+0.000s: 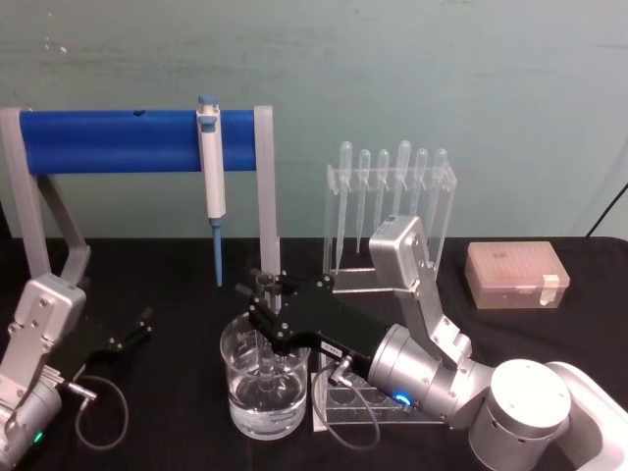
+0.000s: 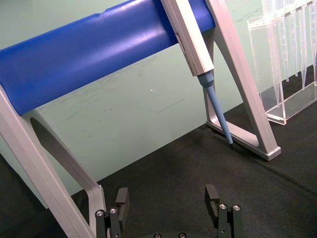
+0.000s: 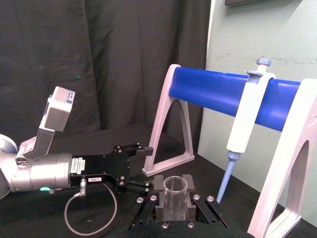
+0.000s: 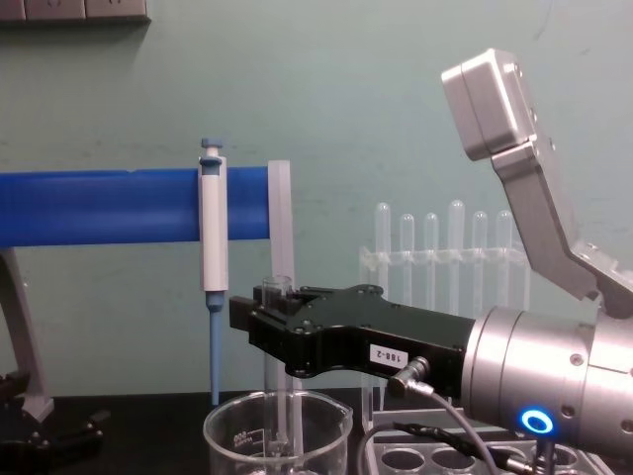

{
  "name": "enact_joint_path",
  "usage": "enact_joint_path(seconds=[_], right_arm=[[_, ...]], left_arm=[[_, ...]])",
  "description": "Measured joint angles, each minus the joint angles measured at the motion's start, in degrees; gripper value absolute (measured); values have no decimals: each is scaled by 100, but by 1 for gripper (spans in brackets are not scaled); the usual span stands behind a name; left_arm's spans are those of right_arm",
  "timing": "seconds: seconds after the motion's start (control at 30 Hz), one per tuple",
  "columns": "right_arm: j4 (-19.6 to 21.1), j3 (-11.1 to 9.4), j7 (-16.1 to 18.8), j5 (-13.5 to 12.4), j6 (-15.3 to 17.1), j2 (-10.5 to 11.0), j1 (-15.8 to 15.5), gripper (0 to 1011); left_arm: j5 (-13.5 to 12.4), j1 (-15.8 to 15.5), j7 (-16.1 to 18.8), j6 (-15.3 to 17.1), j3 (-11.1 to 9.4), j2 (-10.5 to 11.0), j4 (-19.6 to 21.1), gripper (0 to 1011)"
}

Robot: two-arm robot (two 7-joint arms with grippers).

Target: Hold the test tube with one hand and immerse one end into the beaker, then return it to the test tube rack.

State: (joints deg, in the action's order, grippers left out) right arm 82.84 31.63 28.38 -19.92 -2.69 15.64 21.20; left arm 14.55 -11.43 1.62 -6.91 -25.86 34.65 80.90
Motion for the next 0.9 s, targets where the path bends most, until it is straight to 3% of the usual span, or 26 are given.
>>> enact_joint_path(seconds=[0.9], right_arm=[[0, 0, 0, 0, 0, 0, 0, 224]], left_arm=[[0, 0, 0, 0, 0, 0, 0, 1000]])
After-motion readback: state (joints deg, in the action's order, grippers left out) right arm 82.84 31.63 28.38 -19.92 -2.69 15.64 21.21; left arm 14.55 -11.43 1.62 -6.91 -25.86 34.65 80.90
